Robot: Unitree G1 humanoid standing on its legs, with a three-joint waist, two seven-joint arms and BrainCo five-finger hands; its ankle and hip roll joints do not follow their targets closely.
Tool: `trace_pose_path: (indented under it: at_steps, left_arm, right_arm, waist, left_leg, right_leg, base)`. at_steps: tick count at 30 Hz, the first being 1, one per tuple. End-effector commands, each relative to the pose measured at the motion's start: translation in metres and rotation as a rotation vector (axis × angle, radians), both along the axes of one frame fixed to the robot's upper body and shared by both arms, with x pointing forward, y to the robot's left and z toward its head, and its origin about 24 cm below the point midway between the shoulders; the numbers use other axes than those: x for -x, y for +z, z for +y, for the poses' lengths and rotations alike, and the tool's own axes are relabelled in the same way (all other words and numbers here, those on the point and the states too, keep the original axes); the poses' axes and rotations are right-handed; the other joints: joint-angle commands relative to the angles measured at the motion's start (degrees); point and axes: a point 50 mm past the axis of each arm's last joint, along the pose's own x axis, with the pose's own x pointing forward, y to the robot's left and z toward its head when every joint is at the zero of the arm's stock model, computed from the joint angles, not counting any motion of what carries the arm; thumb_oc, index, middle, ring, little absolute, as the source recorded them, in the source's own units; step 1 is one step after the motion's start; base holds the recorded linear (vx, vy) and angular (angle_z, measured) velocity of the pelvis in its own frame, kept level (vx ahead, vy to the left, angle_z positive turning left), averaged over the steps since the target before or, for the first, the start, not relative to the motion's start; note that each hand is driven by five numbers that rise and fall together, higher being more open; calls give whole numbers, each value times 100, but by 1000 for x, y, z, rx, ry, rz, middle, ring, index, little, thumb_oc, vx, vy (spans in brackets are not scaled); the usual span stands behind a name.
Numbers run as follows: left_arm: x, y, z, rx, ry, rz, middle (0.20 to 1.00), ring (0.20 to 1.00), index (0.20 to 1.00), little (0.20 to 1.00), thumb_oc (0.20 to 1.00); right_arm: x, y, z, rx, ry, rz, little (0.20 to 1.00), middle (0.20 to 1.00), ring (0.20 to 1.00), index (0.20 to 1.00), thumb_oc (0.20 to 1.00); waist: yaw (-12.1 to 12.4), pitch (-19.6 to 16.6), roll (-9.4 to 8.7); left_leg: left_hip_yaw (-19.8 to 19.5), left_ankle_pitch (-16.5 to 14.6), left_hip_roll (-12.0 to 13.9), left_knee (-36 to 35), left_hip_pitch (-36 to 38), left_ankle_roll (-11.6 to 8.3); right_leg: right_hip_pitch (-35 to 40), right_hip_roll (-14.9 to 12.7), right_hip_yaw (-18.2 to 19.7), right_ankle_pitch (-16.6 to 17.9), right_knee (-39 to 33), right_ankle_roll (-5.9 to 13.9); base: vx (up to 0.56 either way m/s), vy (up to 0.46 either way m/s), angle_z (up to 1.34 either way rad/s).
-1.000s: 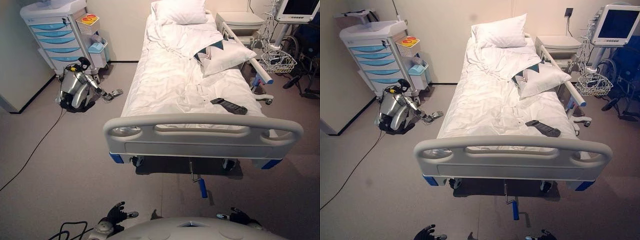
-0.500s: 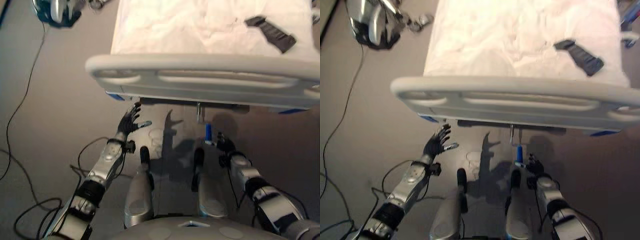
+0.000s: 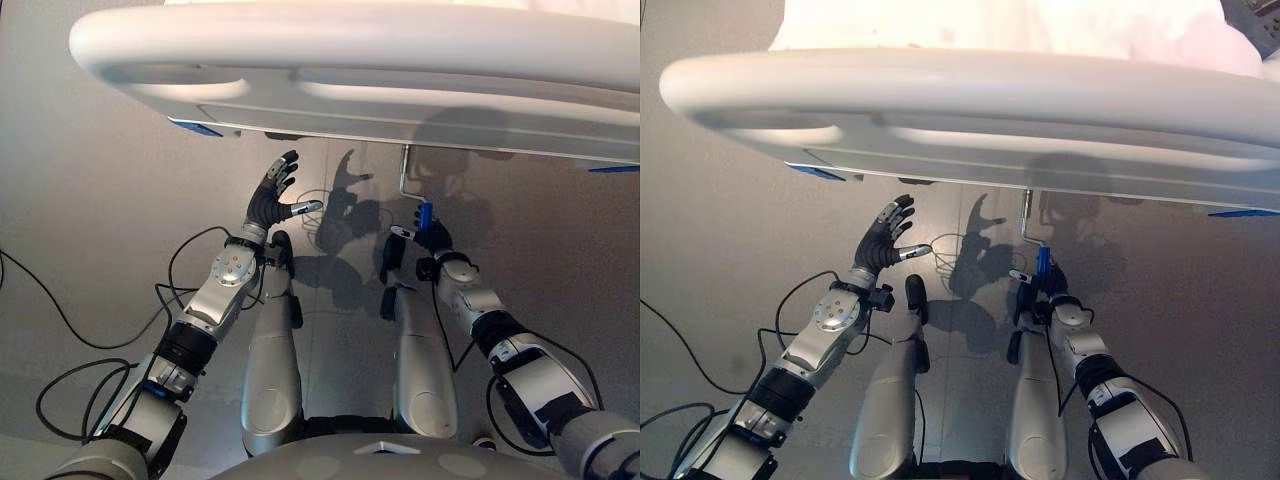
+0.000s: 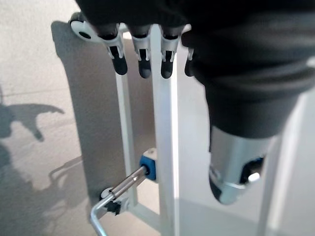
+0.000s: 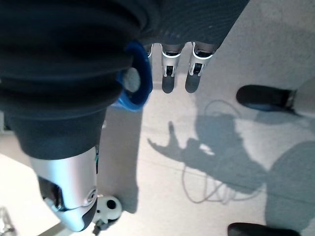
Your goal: Raise the hospital bed
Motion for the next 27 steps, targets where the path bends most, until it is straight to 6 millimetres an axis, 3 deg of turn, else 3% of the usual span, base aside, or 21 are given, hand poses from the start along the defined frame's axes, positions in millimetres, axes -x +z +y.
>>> trace_pose_path:
  at_steps: [1,8,14,19,27]
  left_arm:
    - [10,37,-1,48,-23,-179,1000,1000,1000,1000,1000]
    - [21,63,-4,34,-69,-298,1000,1000,1000,1000,1000]
    - [36,78,-14,25,-174,-362,1000,1000,1000,1000,1000]
    - [42,91,-23,-11,-239,-422,1000,1000,1000,1000,1000]
    - [46,93,-21,33,-243,-419,1000,1000,1000,1000,1000]
  right_arm:
    - [-5,11,2,-64,-47,-56,1000,1000,1000,1000,1000]
    - [-3,29,8,-163,-25,-154,1000,1000,1000,1000,1000]
    - [-3,40,-2,-174,4,-185,1000,1000,1000,1000,1000]
    - [-20,55,-12,-161,-16,-182,1000,1000,1000,1000,1000]
    - [-42,76,-10,-183,-32,-183,1000,1000,1000,1000,1000]
  waist:
    - [13,-131,-223]
    - [-30,-131,-286]
    - [-13,-131,-360]
    - [49,-131,-358]
    - [155,-131,-336]
  left_leg:
    - [-206,-410,136,760,-495,-96]
    - [-200,-435,113,787,-798,-87]
    - [-219,-397,79,669,-882,-83]
    - [-268,-357,71,629,-1017,-104]
    - [-321,-300,91,538,-1192,-126]
  right_leg:
    - [-228,-182,164,656,-585,400]
    - [-493,-199,158,695,-622,398]
    - [-572,-205,106,761,-722,423]
    - [-641,-213,28,783,-784,424]
    - [-776,-193,-41,769,-816,402]
  base:
    - [0,0,0]
    - [-1,3,-2]
    - [0,0,0]
    - [12,-6,6]
    - [15,-8,6]
